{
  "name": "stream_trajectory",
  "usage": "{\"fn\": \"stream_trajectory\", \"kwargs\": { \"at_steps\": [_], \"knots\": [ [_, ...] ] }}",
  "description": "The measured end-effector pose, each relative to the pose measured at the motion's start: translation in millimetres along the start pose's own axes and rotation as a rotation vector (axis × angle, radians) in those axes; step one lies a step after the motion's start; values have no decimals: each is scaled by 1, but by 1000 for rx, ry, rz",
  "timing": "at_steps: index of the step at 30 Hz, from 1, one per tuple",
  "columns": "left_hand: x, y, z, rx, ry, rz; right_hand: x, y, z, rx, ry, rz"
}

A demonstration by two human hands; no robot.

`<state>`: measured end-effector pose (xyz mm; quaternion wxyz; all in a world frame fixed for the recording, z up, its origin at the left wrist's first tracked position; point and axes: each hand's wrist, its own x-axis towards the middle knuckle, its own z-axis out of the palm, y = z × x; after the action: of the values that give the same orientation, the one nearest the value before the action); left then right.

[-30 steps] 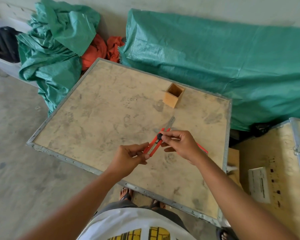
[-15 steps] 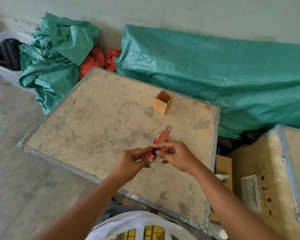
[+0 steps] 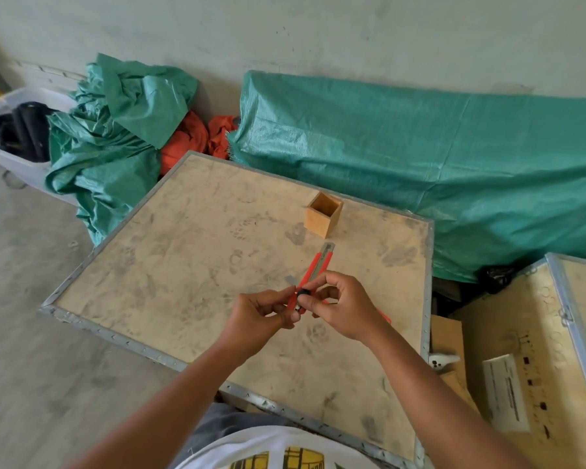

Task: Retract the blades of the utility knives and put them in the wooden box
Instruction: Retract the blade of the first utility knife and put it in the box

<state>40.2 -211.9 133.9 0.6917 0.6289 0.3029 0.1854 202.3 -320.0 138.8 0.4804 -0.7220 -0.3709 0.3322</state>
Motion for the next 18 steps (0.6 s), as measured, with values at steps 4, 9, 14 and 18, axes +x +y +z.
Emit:
{"fn": "stream_trajectory", "kwargs": {
  "at_steps": [4,9,14,18],
  "knots": [
    [12,0,-1,13,-11,-11,6,-1,-3,10,17,28],
    [28,1,4,29,-30,-18,16,-1,-14,-17,18,35],
    [52,0,7,56,-41,-27,31,-1,-19,-42,95,70],
    [83,5,9,115,-31,-31,61,4,-35,94,177,114]
  ]
}}
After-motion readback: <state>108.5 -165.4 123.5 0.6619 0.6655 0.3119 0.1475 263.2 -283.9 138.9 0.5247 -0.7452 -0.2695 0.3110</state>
